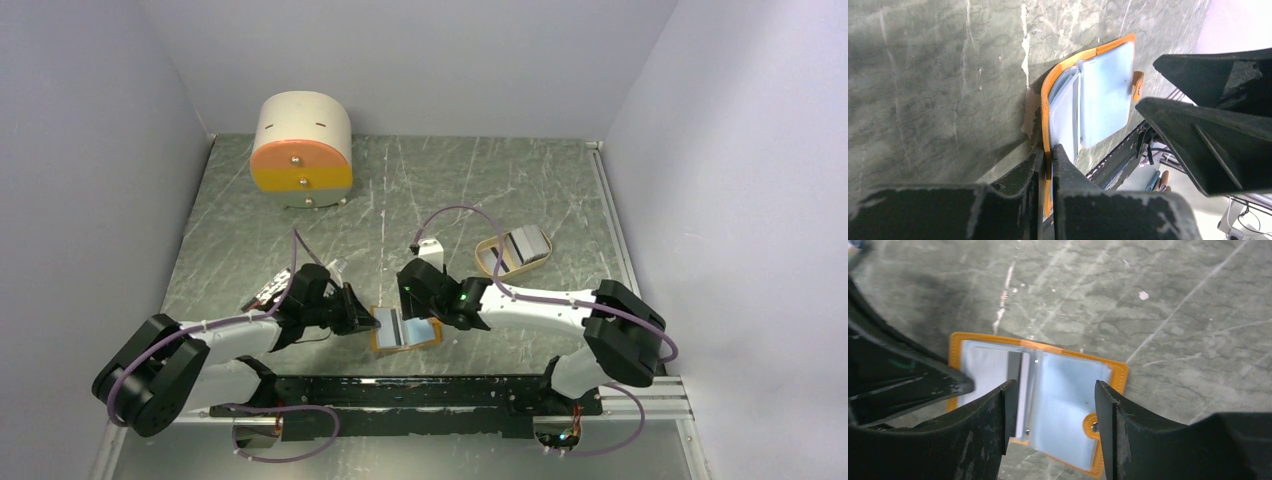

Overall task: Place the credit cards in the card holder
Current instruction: Turn over the card slot in the card holder.

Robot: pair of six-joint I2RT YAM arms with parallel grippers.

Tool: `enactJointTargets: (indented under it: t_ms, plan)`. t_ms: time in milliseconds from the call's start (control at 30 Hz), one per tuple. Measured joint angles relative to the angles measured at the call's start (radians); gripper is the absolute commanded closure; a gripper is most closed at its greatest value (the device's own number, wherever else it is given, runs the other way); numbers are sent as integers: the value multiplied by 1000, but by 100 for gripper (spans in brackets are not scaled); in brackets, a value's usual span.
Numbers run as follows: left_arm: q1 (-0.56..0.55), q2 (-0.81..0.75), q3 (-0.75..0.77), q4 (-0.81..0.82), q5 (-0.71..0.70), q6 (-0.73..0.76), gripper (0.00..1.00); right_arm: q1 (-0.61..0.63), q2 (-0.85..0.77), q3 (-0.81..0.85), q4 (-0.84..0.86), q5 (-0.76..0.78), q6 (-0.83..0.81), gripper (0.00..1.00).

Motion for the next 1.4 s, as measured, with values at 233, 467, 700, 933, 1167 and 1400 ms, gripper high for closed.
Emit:
enactJointTargets:
  t_ms: [233,467,700,933,1167,1400]
  plan:
    - [0,-4,11,-11,-12,6,91,51,-3,-14,71,-54,22,39]
    - [0,-5,11,-20,-16,7,91,80,62,-17,73,-47,49,35]
    - [-1,-9,11,-23,-18,7,91,80,63,-46,45,8,71,33]
    - [-1,-9,11,-23,-18,7,91,80,70,-50,47,19,74,32]
    - [-1,-9,11,-23,-18,7,91,81,83,-45,49,58,74,29]
    - [-1,-6,11,-22,-18,7,91,82,101,-31,39,79,72,29]
